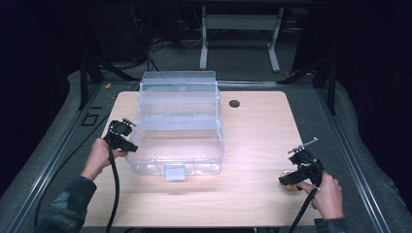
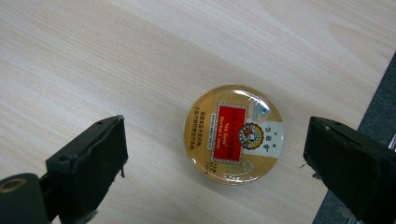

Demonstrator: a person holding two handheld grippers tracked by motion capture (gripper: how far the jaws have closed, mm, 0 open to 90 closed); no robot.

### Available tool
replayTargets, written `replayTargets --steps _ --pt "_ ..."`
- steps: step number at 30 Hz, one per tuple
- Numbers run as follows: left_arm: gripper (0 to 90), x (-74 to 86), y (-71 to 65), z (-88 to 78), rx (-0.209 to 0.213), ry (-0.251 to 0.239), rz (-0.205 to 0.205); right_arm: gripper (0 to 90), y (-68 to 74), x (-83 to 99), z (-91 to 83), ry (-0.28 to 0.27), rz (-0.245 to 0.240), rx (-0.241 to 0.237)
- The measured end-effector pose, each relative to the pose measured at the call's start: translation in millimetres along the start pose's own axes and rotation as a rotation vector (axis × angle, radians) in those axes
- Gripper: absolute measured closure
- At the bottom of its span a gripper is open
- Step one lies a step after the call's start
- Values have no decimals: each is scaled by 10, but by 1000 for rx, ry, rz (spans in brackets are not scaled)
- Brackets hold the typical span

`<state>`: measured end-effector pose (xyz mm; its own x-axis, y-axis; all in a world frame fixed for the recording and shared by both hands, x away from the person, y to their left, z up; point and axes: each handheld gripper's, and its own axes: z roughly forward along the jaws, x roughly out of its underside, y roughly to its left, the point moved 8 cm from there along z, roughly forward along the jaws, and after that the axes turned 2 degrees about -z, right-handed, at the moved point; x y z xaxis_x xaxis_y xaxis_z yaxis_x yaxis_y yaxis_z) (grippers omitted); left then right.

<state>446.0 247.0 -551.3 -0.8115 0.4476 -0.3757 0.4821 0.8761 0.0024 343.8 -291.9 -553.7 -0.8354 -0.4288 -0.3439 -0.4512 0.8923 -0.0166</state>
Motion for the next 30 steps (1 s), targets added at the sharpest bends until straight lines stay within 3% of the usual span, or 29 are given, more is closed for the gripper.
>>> replayTargets --steps 12,30 --pt "702 -95 -302 36 7 3 46 56 -17 12 -71 -11 3 10" --pt "695 -272 -812 102 13 -2 94 57 -21 100 47 5 26 -15"
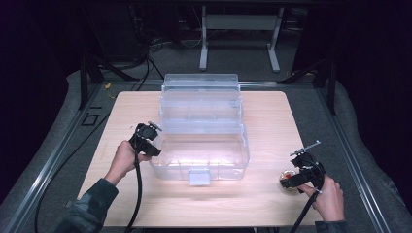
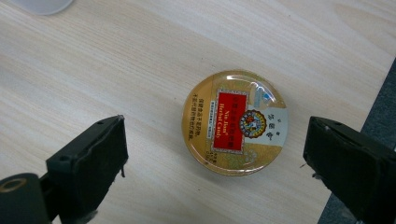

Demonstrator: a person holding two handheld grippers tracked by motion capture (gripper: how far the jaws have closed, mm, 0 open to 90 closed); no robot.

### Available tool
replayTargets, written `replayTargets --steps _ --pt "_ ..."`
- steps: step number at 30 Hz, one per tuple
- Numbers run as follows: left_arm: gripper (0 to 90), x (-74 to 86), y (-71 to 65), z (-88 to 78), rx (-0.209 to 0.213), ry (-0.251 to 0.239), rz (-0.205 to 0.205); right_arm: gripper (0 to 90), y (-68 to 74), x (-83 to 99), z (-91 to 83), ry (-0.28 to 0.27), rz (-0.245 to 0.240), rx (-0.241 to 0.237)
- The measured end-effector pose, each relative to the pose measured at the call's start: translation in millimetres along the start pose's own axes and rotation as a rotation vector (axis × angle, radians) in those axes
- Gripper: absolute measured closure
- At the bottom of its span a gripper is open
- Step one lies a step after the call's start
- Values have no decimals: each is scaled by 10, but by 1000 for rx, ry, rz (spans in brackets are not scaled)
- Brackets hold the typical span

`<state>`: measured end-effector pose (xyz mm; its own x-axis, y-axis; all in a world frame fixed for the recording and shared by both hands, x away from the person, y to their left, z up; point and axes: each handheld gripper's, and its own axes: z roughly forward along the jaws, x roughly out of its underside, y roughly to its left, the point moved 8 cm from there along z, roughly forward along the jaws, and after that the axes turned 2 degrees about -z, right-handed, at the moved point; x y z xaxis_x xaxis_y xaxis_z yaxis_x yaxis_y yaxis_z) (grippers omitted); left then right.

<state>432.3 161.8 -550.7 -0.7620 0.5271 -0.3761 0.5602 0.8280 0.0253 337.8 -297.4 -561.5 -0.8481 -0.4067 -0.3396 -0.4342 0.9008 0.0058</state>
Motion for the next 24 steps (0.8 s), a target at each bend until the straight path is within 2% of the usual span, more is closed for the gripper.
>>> replayTargets --steps 5,9,17,24 --pt "688 -107 -192 42 -2 -2 18 57 -30 29 10 0 5 -2" --pt "681 -147 -282 58 -1 3 33 58 -41 42 22 -1 6 -2" --pt "675 -180 -359 68 1 11 43 58 -68 48 47 1 15 -8" --pt "664 -246 -493 95 12 10 55 58 -78 50 97 9 13 -16"
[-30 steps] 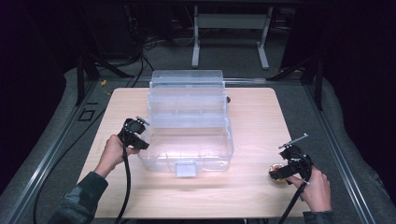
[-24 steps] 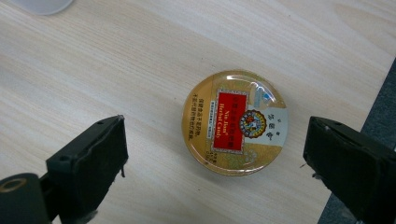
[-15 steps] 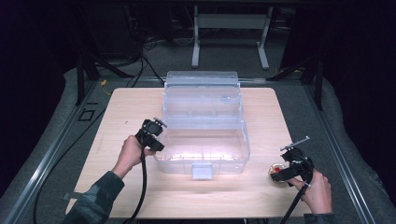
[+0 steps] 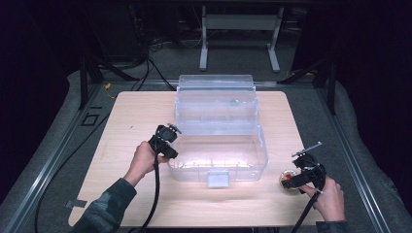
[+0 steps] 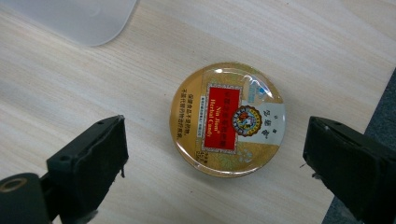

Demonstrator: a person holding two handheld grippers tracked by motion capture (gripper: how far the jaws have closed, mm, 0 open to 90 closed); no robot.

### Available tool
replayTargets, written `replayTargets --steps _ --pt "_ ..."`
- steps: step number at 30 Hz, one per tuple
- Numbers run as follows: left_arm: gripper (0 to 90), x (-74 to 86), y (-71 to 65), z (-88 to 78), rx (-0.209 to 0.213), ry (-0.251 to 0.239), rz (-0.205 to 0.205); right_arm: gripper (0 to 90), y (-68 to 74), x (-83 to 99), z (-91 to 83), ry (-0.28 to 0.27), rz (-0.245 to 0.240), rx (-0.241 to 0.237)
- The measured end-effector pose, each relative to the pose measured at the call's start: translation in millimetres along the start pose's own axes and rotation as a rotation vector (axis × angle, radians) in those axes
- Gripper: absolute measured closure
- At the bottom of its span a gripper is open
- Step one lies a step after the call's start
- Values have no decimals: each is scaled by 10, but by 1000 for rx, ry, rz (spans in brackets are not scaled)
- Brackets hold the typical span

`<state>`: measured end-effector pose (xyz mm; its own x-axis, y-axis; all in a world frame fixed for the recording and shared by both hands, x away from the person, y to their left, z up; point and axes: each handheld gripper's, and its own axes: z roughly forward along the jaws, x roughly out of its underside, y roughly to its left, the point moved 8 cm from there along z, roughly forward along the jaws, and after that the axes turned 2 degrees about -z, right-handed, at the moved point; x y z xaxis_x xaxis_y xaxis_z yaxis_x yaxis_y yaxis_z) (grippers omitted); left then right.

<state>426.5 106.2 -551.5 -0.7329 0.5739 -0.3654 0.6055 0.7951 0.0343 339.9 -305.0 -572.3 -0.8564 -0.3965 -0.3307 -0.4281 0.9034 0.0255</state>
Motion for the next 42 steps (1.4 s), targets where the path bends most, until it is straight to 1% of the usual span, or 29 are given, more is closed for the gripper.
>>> replayTargets --steps 1,2,4,5,7,8,9,10,11,12,13,14,15,16,17,19,21,22,24,25,26,28,29,31,32,35,38,39,42 --pt "661 -9 -2 3 0 -1 10 58 -2 2 31 11 0 0" --pt "655 -9 -2 3 0 -1 10 58 -2 2 31 11 0 0" --pt "642 -7 6 2 21 -12 10 58 -24 5 70 18 2 3" --pt "631 1 5 -4 37 -14 18 58 -29 3 82 18 4 2" --pt "555 12 6 -25 63 -22 24 57 -45 4 110 27 9 1" --pt "495 12 6 -25 63 -22 24 57 -45 4 110 27 9 1" --pt "437 21 17 -64 91 -32 26 56 -62 -4 144 39 12 -3" --pt "410 21 17 -64 91 -32 26 56 -67 -14 156 41 11 -4" --pt "359 25 46 -101 99 -44 23 56 -69 -23 165 44 13 -3" --pt "325 25 46 -101 99 -44 23 56 -69 -23 165 44 13 -3" --pt "271 34 91 -147 112 -51 16 56 -76 -46 187 49 16 1" --pt "237 41 127 -179 108 -57 10 56 -79 -49 192 52 15 2" --pt "201 47 148 -205 119 -59 8 56 -82 -56 209 58 16 2" --pt "171 47 148 -205 119 -59 8 56 -85 -60 222 63 13 1" --pt "148 60 199 -256 120 -70 0 57 -86 -62 236 69 15 2" --pt "112 71 225 -276 120 -69 3 58 -93 -61 261 79 16 6" --pt "62 99 282 -323 133 -73 -8 61 -100 -57 285 89 20 11" --pt "55 106 288 -336 143 -76 -11 63 -101 -52 292 94 22 13" --pt "44 110 293 -344 145 -79 -14 68 -105 -47 308 100 21 11" --pt "40 114 288 -357 155 -83 -11 71 -108 -45 324 102 22 13" --pt "33 119 285 -372 150 -84 -2 74 -108 -41 332 109 23 11" --pt "21 118 276 -383 155 -87 -1 82 -110 -41 339 109 23 10" --pt "14 114 260 -404 172 -98 -4 100 -107 -39 351 114 20 3" --pt "4 106 257 -453 160 -110 6 116 -104 -41 362 116 19 5" --pt "3 106 257 -453 160 -110 6 116 -104 -41 362 116 19 5" --pt "2 100 264 -542 156 -118 16 138 -93 -50 373 121 13 2" --pt "2 102 283 -587 154 -122 17 159 -84 -55 381 125 12 1" --pt "1 104 309 -626 147 -129 15 186 -85 -61 387 128 9 7" --pt "2 115 343 -672 145 -133 9 192 -87 -63 392 135 11 11"
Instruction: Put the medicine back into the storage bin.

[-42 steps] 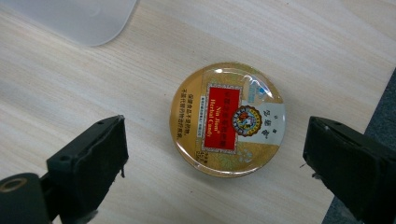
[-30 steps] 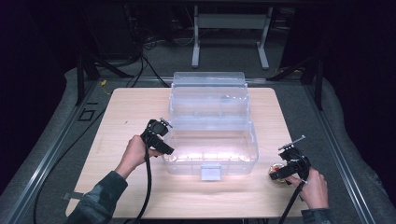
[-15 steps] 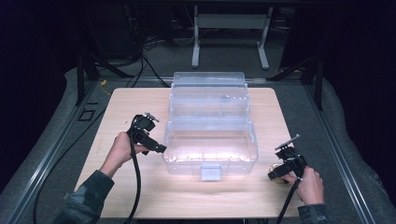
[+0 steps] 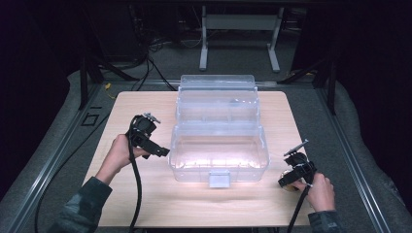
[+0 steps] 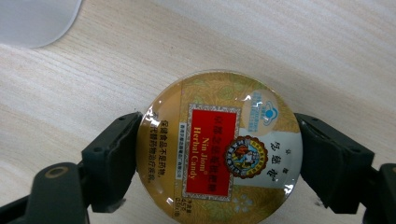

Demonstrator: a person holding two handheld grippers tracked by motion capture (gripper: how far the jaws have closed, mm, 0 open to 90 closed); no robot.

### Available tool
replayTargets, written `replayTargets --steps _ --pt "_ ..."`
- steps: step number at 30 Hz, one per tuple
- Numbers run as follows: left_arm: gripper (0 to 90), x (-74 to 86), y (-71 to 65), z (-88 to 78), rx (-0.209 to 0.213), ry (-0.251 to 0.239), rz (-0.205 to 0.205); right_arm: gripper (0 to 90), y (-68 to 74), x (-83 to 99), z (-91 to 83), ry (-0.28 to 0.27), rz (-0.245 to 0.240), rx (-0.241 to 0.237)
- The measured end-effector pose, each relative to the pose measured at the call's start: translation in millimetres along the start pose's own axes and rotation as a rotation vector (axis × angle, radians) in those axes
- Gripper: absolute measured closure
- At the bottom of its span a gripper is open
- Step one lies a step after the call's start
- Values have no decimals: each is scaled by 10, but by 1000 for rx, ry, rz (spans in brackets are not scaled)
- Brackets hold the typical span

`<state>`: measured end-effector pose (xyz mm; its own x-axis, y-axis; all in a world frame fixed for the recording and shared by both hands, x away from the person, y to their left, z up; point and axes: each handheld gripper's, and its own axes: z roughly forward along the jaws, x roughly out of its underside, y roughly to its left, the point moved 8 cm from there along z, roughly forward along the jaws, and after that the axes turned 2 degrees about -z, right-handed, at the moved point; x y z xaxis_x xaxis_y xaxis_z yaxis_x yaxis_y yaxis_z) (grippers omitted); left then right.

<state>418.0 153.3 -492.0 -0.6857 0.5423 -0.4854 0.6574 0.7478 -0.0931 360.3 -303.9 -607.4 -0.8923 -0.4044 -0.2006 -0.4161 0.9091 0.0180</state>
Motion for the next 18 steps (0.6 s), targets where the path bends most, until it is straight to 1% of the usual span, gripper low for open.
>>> replayTargets --steps 2,3,7,8,11,12,13,16,17,18 --pt "1 19 55 -67 -8 -1 0 196 1 0 -4 3 -1 0" --pt "2 19 55 -67 -8 -1 0 197 -1 0 -5 3 -1 1" --pt "1 73 153 -156 -24 -4 -13 199 -9 8 -13 5 1 5" --pt "1 73 153 -156 -24 -4 -13 199 -9 8 -13 5 1 5" --pt "1 131 227 -205 -37 -1 -20 200 -8 3 -41 -1 -3 -3" --pt "1 131 227 -205 -37 -1 -20 200 -8 3 -41 -1 -3 -3" --pt "1 160 267 -220 -42 -2 -30 200 2 -6 -69 -2 -8 -5" --pt "1 190 299 -227 -46 3 -32 200 6 -20 -107 -5 -12 2" --pt "1 224 335 -228 -55 9 -34 200 12 -24 -124 -5 -13 -1" --pt "1 224 335 -228 -55 9 -34 200 12 -24 -124 -5 -13 -1"
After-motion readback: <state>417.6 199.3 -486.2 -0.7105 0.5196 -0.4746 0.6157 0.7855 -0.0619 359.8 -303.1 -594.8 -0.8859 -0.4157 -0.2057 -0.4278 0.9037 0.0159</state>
